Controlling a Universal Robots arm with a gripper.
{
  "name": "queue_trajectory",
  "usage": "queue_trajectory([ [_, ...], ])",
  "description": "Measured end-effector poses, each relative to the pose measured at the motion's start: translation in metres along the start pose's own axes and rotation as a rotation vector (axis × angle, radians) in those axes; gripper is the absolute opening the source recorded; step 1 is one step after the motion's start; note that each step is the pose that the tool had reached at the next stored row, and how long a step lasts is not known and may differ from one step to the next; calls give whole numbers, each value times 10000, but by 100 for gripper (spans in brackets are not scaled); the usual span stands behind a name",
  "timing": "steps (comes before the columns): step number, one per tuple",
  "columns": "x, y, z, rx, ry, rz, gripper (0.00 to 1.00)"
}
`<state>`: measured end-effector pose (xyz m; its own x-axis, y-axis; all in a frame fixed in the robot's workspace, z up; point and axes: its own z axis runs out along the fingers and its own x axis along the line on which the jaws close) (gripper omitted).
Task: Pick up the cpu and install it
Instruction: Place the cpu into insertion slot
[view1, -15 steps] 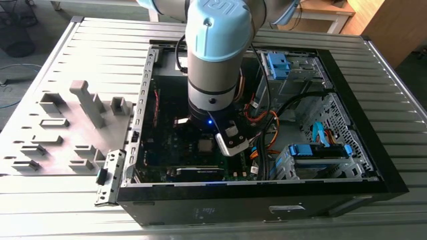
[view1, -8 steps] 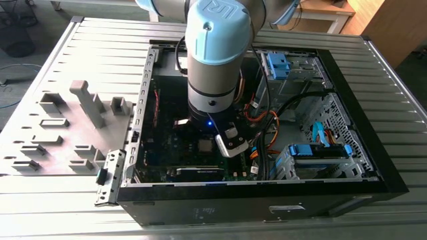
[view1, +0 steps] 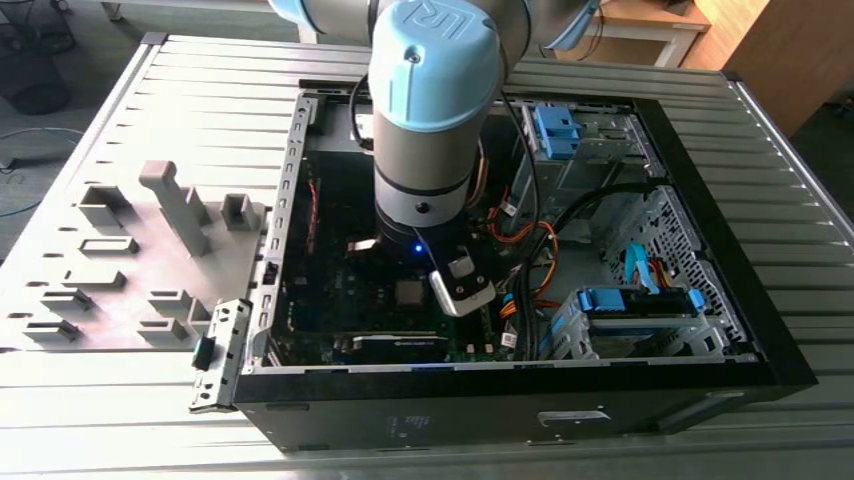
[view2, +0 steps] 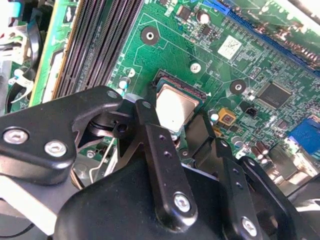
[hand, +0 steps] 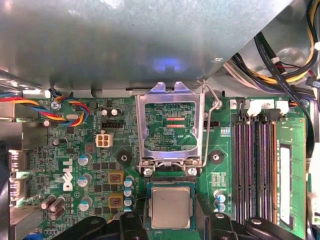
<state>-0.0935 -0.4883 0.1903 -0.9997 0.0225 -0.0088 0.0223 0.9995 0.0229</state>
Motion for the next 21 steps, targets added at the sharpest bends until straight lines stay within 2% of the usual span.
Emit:
queue_trajectory([
  [21,-1,-8,23,3,6,-132,47],
])
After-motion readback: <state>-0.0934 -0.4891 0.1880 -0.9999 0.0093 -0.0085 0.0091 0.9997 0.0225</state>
